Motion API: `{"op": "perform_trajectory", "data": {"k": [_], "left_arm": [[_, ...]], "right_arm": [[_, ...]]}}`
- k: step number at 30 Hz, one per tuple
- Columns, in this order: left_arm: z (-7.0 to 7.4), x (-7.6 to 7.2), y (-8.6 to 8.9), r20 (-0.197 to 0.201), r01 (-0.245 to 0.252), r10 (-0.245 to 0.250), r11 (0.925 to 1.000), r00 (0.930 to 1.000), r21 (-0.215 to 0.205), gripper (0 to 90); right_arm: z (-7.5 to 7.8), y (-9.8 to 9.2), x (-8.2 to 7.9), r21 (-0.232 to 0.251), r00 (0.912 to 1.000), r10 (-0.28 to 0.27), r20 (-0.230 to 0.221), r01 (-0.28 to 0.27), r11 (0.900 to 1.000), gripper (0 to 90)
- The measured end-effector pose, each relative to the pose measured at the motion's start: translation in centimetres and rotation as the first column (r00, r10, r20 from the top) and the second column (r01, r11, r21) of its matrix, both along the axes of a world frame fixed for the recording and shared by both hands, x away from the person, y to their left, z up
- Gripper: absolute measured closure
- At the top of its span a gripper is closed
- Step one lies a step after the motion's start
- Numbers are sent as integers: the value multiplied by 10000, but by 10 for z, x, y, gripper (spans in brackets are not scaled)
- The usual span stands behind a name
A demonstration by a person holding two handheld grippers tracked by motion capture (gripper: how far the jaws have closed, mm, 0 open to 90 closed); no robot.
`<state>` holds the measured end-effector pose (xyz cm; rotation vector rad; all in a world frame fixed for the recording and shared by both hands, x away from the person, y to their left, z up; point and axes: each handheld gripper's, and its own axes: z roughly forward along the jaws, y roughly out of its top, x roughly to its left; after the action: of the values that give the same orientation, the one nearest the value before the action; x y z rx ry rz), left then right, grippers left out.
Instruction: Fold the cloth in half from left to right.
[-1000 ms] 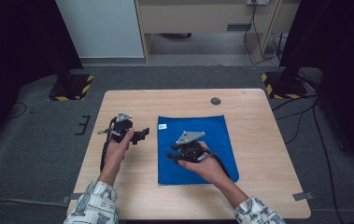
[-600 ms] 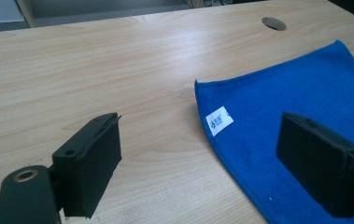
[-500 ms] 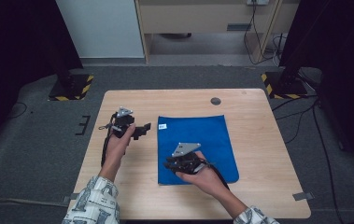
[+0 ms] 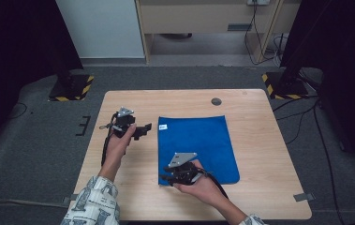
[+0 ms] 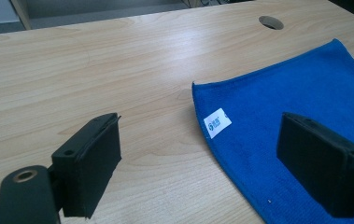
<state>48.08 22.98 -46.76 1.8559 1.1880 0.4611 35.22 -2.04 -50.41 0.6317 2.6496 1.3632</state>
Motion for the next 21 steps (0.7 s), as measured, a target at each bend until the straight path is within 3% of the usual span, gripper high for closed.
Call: {"op": "perform_trajectory", "data": {"k": [3,6,11,14,16,21], "left_arm": [[0,1,-1,-86,117,-116,9998,9999,135,128],[-1,4,0,-184,117,-122,9997,9998,-223,125],[-4,6,-2,-158,297,-292,9990,9994,335,124],[-6,8,-5,-192,557,-549,9975,9983,426,121],[-7,9,-7,-163,600,-596,9978,9981,291,121],[-12,14,-8,-188,550,-549,9985,9983,43,126]], "right_arm": [[-5,7,-7,-137,9999,105,25,-105,9999,532],[-11,12,-11,-362,9998,194,84,-191,9992,472],[-22,18,-14,-759,9998,173,95,-165,9970,446],[-28,20,-13,-1106,9997,51,245,-24,9939,487],[-29,20,-14,-1080,9991,-107,407,150,9940,547],[-29,17,-11,-1149,9956,-490,801,580,9917,801]]}}
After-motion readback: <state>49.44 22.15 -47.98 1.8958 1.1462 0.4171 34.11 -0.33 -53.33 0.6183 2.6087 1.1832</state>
